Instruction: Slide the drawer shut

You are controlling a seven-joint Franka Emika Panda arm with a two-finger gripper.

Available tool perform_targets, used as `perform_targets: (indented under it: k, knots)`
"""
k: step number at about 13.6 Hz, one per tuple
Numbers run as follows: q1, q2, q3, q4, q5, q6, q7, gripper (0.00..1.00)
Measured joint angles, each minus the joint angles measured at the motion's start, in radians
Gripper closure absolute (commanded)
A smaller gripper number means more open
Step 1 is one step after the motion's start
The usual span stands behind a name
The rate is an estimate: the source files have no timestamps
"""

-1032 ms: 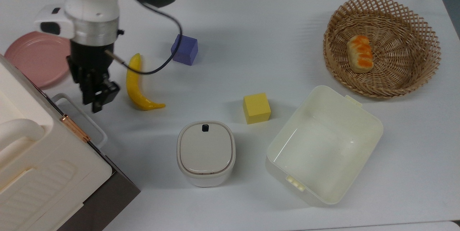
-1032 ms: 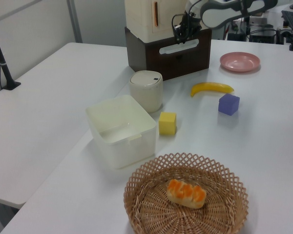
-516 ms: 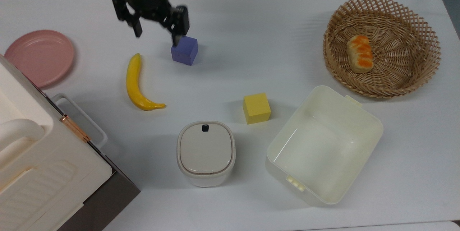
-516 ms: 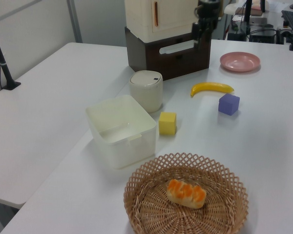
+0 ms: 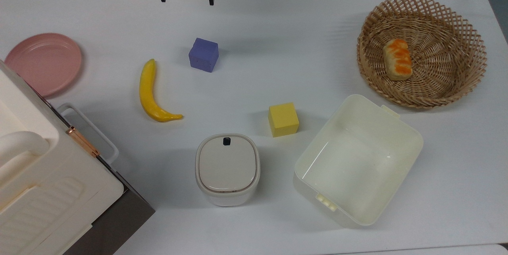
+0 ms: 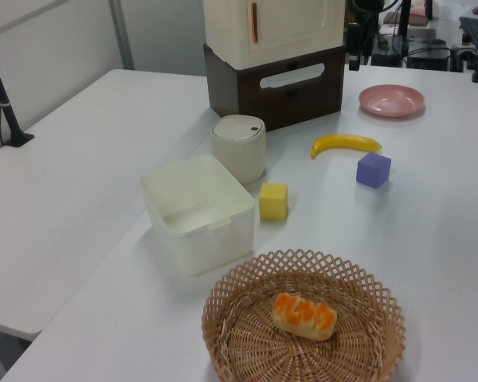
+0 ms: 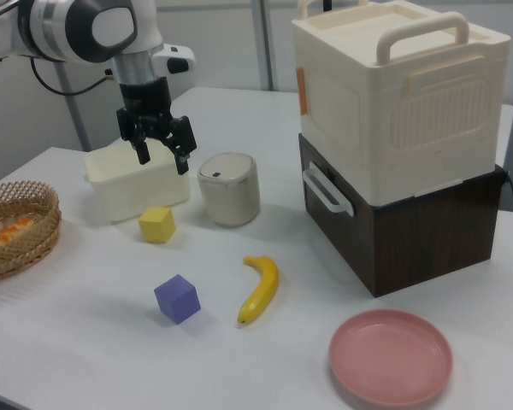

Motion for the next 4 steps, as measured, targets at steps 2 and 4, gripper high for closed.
perform_targets:
  k: [2,4]
  knots:
    - [-0.003,0.000,-0.004,-0.002,0.022,0.000,0.000,0.00]
    - [-0.005,0.000,-0.005,-0.002,0.025,0.000,0.000,0.00]
